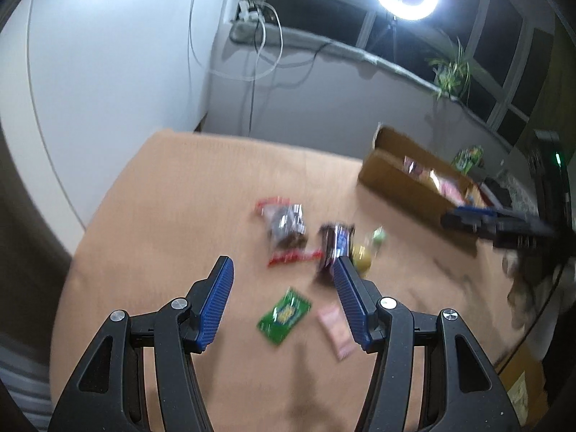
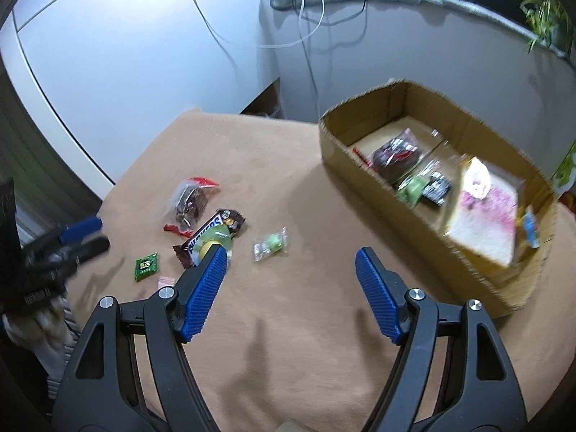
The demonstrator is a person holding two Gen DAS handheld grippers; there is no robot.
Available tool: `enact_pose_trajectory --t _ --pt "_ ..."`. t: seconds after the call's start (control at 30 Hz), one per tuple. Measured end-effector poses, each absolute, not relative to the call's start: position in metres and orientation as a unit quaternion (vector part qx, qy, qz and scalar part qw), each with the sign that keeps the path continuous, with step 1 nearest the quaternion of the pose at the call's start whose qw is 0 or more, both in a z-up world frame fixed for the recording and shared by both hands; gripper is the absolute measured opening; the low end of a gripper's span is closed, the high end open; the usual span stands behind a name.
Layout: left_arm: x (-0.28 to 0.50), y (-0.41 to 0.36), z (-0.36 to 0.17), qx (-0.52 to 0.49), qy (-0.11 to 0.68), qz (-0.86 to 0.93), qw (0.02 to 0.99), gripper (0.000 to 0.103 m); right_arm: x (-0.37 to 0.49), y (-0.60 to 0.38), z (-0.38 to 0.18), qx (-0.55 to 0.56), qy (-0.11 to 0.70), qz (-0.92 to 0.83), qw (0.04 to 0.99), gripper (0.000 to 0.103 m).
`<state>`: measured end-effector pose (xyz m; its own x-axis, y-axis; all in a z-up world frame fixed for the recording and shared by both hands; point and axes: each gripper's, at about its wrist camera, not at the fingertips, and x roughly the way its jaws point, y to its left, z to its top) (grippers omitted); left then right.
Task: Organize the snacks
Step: 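Move the left gripper to the green square candy while the right moves to the small green wrapped candy, then grasp the green square candy with the left gripper while the right grasps the small green candy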
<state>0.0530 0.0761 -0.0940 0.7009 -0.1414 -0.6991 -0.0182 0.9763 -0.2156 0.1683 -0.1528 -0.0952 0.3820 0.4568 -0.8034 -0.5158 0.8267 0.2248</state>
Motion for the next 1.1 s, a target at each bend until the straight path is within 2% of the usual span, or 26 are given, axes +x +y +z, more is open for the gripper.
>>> enact_pose_trajectory --t 0.17,0.23,0.27,0.4,0.53,0.97,1.07,1.1 --pt "0.043 0.071 -0.114 -0.083 0.409 -0.048 0.908 0.057 0.184 -0.141 -0.118 -0.004 0.513 0.297 0.805 0.075" --pt "0.044 0.070 -0.119 -0.077 0.415 -0.051 0.905 0.057 0.189 -0.136 -0.125 0.003 0.527 0.296 0.797 0.062" --pt "0.044 0.070 -0.122 -0.074 0.417 -0.051 0.904 0.057 0.193 -0.134 -0.129 0.007 0.534 0.294 0.792 0.060" --pt "0.047 0.070 -0.129 -0.067 0.423 -0.057 0.902 0.054 0.201 -0.124 -0.138 0.004 0.544 0.286 0.789 0.057" --pt "0.053 0.068 -0.134 -0.054 0.429 -0.062 0.899 0.047 0.205 -0.113 -0.146 -0.004 0.550 0.284 0.785 0.051" --pt "0.062 0.058 -0.150 0.003 0.435 -0.059 0.898 0.045 0.210 -0.093 -0.156 -0.038 0.554 0.280 0.783 0.048" --pt "0.059 0.055 -0.150 0.006 0.429 -0.055 0.902 0.038 0.205 -0.086 -0.156 -0.068 0.544 0.272 0.791 0.037" --pt "0.059 0.055 -0.150 0.007 0.427 -0.053 0.903 0.036 0.203 -0.083 -0.155 -0.079 0.541 0.270 0.793 0.030"
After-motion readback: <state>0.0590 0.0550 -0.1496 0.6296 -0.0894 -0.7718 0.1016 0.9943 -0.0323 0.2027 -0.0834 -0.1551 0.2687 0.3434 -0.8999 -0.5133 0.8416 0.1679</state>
